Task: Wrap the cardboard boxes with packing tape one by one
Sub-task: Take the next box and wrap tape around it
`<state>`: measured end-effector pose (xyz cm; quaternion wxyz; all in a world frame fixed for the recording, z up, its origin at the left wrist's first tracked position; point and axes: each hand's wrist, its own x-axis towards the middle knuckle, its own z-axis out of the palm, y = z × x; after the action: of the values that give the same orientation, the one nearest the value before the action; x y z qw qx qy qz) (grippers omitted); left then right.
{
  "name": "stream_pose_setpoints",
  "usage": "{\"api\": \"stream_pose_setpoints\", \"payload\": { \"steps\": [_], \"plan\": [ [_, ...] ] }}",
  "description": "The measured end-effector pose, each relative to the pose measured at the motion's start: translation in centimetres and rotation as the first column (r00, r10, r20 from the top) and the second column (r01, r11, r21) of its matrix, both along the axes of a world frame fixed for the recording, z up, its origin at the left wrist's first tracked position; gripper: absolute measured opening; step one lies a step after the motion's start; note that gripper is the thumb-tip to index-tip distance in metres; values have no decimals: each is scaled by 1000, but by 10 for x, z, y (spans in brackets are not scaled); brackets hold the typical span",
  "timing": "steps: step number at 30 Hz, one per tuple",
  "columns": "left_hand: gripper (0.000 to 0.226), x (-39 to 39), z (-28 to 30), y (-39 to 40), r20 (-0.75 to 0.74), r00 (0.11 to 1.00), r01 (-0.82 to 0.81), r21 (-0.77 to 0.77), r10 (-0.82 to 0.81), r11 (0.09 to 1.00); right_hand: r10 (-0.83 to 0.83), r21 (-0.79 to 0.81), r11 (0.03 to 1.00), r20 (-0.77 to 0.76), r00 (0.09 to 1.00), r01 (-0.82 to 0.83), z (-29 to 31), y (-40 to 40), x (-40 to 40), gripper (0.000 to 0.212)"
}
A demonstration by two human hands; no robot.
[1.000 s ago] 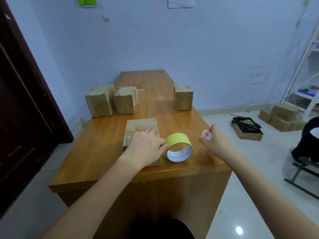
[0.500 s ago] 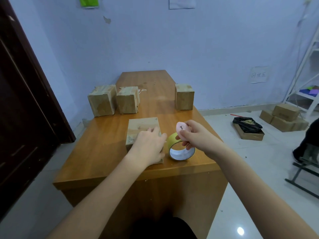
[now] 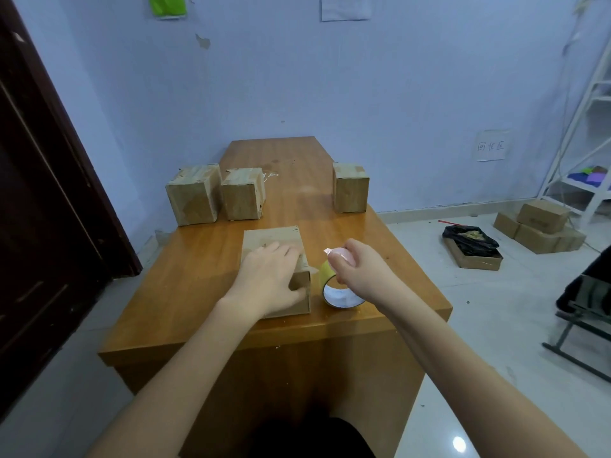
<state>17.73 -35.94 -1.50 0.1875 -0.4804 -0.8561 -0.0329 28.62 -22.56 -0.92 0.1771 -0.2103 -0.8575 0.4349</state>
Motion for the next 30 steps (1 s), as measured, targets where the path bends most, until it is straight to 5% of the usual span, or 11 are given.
{"api": "stream_pose_setpoints", "payload": {
  "steps": [5,10,19,30],
  "plan": [
    [74,-3,-15,-8,50,998,40,33,-42,999,-24,-6,1000,46,999,24,0,-11,-5,33],
    [74,-1,-21,-10,36,998,41,53,-43,998,6,-265,964,61,998,10,3,-23,-4,4],
    [72,-1,-23,-11,-6,999,51,55,-51,997,-179,-75,982,-50,983,175,-6,-26,-14,17],
    [73,-3,-26,-11,-26,997,68,70,-66,995,-236,96,969,87,968,228,2,-31,-35,25]
  ]
}}
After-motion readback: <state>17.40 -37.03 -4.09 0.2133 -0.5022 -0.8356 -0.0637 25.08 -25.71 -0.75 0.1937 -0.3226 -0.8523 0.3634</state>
